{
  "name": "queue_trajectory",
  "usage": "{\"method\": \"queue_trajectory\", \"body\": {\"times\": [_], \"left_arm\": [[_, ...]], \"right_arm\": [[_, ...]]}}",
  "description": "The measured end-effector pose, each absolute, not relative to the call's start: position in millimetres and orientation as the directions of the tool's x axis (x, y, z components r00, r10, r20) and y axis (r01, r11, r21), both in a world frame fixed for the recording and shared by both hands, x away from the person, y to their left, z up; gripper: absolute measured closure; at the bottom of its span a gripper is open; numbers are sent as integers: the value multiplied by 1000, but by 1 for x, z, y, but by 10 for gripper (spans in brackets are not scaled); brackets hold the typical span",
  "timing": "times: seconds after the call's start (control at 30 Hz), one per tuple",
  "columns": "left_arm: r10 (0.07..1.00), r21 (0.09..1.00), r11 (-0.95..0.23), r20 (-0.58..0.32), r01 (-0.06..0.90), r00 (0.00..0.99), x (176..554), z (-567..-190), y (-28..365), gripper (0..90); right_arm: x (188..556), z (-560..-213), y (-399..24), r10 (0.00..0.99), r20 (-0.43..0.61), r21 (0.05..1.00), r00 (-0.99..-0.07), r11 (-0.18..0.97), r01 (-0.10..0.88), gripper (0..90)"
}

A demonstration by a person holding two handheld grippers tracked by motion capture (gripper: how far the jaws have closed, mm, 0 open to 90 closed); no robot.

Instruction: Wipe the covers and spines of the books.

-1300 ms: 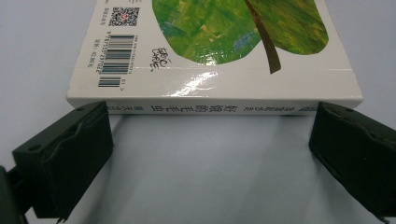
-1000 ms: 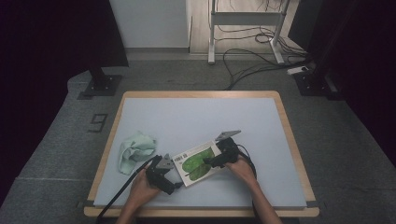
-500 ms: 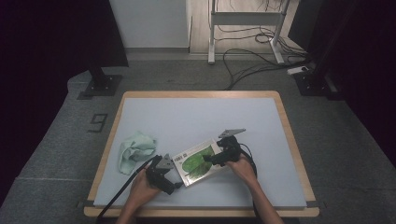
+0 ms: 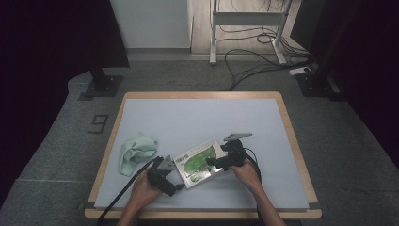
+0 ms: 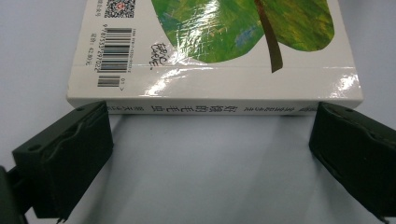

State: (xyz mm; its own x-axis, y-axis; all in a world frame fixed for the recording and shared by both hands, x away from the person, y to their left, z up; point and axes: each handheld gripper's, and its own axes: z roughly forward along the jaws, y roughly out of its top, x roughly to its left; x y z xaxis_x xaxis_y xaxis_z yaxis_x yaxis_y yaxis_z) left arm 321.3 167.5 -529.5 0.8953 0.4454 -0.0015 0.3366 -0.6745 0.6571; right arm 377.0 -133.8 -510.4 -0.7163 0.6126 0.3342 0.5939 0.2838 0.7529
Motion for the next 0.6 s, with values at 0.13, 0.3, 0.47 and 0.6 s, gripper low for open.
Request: {"method": "queue_trajectory", "body": {"times": [0.13, 0.3, 0.47, 0.6], "left_arm": [[445, 657, -674, -1, 337, 895, 321, -529, 167, 0], [445, 657, -675, -1, 337, 895, 321, -529, 168, 0], [445, 657, -675, -1, 336, 895, 321, -529, 168, 0], [445, 656, -675, -1, 336, 896, 321, -529, 168, 0]], "right_arm": [[373, -510, -135, 573, 370, 740, -731, 293, 605, 0], [367, -510, -124, 577, 280, 721, -767, 402, 565, 0], [378, -508, -122, 565, 277, 714, -777, 421, 560, 0], [389, -506, -120, 570, 255, 693, -781, 455, 559, 82]]}}
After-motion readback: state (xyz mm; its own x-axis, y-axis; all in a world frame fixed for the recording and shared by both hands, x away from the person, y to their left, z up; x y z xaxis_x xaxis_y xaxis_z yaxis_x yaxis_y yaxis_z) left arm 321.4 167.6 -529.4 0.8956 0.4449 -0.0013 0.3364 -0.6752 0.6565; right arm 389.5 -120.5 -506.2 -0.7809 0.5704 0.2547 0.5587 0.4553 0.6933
